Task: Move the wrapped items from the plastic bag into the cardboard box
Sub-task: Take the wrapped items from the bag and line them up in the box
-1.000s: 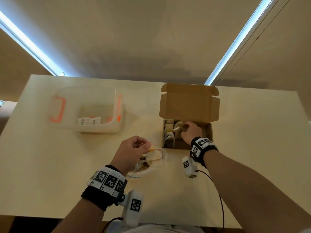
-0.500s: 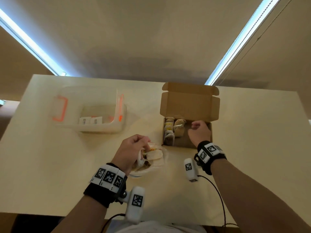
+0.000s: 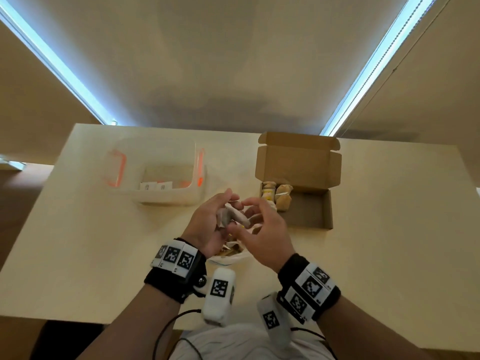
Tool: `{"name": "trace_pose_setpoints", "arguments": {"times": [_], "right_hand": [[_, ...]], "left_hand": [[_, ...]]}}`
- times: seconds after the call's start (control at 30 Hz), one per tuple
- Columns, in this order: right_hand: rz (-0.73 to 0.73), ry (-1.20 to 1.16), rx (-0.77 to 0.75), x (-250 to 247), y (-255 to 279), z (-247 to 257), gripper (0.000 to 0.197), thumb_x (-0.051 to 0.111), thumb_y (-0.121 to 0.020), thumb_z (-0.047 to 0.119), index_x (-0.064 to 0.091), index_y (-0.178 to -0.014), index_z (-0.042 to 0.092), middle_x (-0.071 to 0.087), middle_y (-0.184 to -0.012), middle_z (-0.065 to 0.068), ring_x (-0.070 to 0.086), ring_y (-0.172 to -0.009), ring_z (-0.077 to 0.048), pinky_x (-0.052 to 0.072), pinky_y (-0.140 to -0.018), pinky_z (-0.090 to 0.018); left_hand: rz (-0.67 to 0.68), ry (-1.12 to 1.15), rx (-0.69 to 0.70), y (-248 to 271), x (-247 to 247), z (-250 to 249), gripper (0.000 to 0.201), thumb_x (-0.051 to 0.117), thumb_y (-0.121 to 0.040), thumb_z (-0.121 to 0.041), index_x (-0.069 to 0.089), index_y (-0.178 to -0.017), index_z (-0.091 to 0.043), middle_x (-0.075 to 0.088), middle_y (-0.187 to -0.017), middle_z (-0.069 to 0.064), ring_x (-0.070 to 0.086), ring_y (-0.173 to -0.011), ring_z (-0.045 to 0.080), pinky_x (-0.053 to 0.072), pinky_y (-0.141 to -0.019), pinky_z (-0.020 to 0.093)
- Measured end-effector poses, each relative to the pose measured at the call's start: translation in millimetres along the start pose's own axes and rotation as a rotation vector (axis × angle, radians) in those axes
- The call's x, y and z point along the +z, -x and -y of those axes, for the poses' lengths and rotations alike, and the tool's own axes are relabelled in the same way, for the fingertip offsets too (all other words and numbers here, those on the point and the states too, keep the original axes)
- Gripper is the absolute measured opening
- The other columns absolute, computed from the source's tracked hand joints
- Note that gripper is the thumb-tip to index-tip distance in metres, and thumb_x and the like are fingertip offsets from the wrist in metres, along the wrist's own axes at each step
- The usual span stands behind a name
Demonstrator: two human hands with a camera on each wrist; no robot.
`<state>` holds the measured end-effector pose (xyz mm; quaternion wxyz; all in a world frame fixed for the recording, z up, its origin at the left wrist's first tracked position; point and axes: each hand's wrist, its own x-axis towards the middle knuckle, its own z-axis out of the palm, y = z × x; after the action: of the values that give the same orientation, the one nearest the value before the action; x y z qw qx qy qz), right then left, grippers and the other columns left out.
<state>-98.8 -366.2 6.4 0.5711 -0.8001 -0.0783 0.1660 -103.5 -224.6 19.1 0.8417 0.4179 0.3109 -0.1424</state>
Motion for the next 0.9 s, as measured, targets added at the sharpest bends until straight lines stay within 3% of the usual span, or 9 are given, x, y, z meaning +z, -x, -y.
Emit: {"name": "trace_pose_setpoints", "arguments": {"times": [0.13, 0.23, 0.37, 0.43, 0.6, 0.8, 0.9], "right_hand": [[-0.039, -0.125, 0.125, -6.2, 0.7, 2.5, 0.032, 0.08, -0.081, 0.017, 0.064, -0.107, 0.025, 0.069, -0.078, 0.004, 0.065, -0.072, -0.004, 0.052, -0.066, -0.017], [0.009, -0.297, 0.253, -16.2, 0.4, 2.6, 0.024, 0.075, -0.085, 0.011, 0.068, -0.106, 0.02, 0.072, -0.081, 0.001, 0.066, -0.076, -0.01, 0.052, -0.067, -0.023], [-0.012, -0.734, 0.404, -33.2, -2.4, 5.8, 0.012, 0.062, -0.09, -0.001, 0.071, -0.093, 0.007, 0.071, -0.092, -0.013, 0.064, -0.085, -0.023, 0.052, -0.079, -0.035], [-0.02, -0.843, 0.443, -38.8, -3.7, 7.7, 0.011, 0.059, -0.091, -0.001, 0.068, -0.091, 0.006, 0.07, -0.091, -0.015, 0.064, -0.082, -0.025, 0.05, -0.077, -0.035], [-0.013, -0.751, 0.385, -40.4, -2.1, 8.8, 0.015, 0.055, -0.094, -0.001, 0.066, -0.091, 0.008, 0.068, -0.09, -0.011, 0.062, -0.082, -0.024, 0.051, -0.071, -0.031], [0.014, -0.477, 0.211, -39.3, 1.8, 8.4, 0.013, 0.061, -0.092, 0.0, 0.064, -0.101, 0.01, 0.066, -0.097, -0.016, 0.065, -0.082, -0.022, 0.054, -0.069, -0.032], [0.075, -0.394, 0.146, -45.0, -2.3, 9.6, 0.039, 0.057, -0.079, 0.005, 0.062, -0.115, 0.016, 0.063, -0.112, -0.015, 0.065, -0.079, -0.02, 0.052, -0.065, -0.033]], "left_hand": [[0.002, -0.169, 0.092, 2.6, 2.2, -0.8, 0.012, 0.052, -0.098, -0.013, 0.057, -0.104, -0.004, 0.062, -0.081, 0.009, 0.056, -0.069, 0.021, 0.044, -0.062, 0.031], [0.008, -0.24, 0.102, 5.2, 3.2, -2.8, 0.013, 0.048, -0.1, -0.009, 0.058, -0.105, -0.004, 0.065, -0.083, 0.009, 0.056, -0.066, 0.019, 0.043, -0.051, 0.024], [0.007, -0.215, 0.093, 5.7, -4.7, -5.0, 0.02, 0.054, -0.097, -0.019, 0.061, -0.108, -0.003, 0.066, -0.089, 0.008, 0.063, -0.074, 0.017, 0.038, -0.044, 0.019], [0.035, -0.242, 0.1, 6.5, -9.7, -5.4, 0.035, 0.062, -0.088, -0.029, 0.062, -0.111, -0.002, 0.068, -0.093, 0.009, 0.063, -0.077, 0.017, 0.038, -0.045, 0.019], [0.108, -0.448, 0.158, 11.9, -2.7, -5.9, 0.05, 0.069, -0.075, -0.039, 0.066, -0.111, -0.004, 0.068, -0.089, 0.008, 0.059, -0.068, 0.013, 0.038, -0.045, 0.02], [0.094, -0.702, 0.42, 18.4, 14.6, -11.9, 0.012, 0.07, -0.089, -0.013, 0.073, -0.09, -0.001, 0.063, -0.06, -0.005, 0.049, -0.044, -0.001, 0.039, -0.048, 0.01], [0.088, -0.691, 0.449, 22.9, 20.8, -19.1, 0.01, 0.07, -0.089, -0.011, 0.073, -0.086, -0.002, 0.061, -0.055, -0.009, 0.048, -0.043, 0.0, 0.037, -0.047, 0.009]]}}
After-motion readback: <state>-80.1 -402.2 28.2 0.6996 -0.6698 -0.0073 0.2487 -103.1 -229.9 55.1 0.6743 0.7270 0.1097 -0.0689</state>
